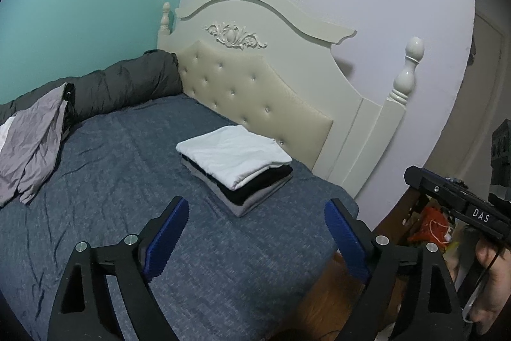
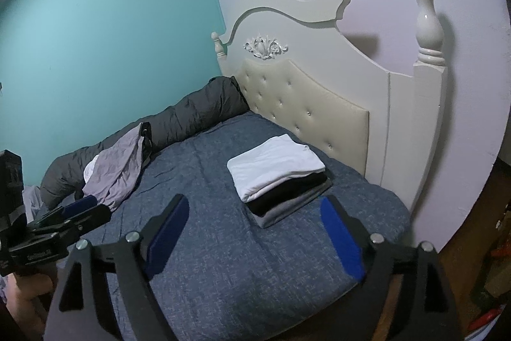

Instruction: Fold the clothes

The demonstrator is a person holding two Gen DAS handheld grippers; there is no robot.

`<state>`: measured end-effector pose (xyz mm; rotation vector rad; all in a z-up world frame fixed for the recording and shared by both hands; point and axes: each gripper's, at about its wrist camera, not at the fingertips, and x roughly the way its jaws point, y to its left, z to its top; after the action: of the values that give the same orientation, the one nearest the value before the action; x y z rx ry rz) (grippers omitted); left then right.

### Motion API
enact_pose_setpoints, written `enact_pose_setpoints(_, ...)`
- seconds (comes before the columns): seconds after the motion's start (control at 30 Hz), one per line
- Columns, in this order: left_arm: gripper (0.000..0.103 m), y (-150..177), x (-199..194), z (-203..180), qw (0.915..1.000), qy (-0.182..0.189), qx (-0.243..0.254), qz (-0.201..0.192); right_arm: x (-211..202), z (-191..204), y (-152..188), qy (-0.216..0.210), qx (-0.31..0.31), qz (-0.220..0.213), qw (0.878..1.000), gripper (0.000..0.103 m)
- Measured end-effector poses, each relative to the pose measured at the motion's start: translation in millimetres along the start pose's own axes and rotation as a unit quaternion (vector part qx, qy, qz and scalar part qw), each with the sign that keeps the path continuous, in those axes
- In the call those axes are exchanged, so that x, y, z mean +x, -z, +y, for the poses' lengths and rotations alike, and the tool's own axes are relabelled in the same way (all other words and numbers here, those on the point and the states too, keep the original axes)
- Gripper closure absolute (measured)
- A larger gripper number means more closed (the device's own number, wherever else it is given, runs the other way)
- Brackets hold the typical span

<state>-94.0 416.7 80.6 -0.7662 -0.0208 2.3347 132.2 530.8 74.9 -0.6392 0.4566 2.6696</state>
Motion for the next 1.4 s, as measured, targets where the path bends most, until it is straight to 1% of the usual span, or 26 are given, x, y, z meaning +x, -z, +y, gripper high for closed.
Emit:
enact_pose_setpoints(0.27, 0.004, 12.1, -15.1, 11.8, 0.9999, -0.008, -0.005, -0.008, -5.1, 8.4, 13.2, 0.000, 0.001, 0.001, 1.000, 0.008)
enact_pose_setpoints(0.43, 0.000, 16.5, -22.5, 15.5, 0.9999, -0.008, -0.003, -0.008, -10.5, 15.7, 22.8, 0.002, -0.004, -0.002, 1.000, 0.004)
enact_pose_setpoints(0.53, 0.000, 18.7, -27.2, 17.5, 0.9999, -0.014, -0.002, -0.010, -12.2, 17.9, 26.9, 0.004, -0.007, -0.002, 1.000, 0.003)
enact_pose_setpoints(0.93, 0.000, 29.2, -38.2, 21.7, 0.9998, -0.019, -0.004, -0.002, -26.6, 17.3, 38.5, 0.017, -0.003, -0.010, 1.000, 0.002)
enact_pose_setpoints(1.13, 0.000, 37.9, -41.8, 23.1, 0.9997, -0.026, 0.000, -0.001, -32.7, 13.6, 44.2, 0.018, 0.006, -0.011, 1.000, 0.002)
enact_pose_setpoints(1.4, 0.000, 45.3, -46.9, 27.3, 0.9995, -0.031, 0.003, -0.001, -35.8, 18.6, 50.1, 0.018, 0.001, -0.011, 1.000, 0.002)
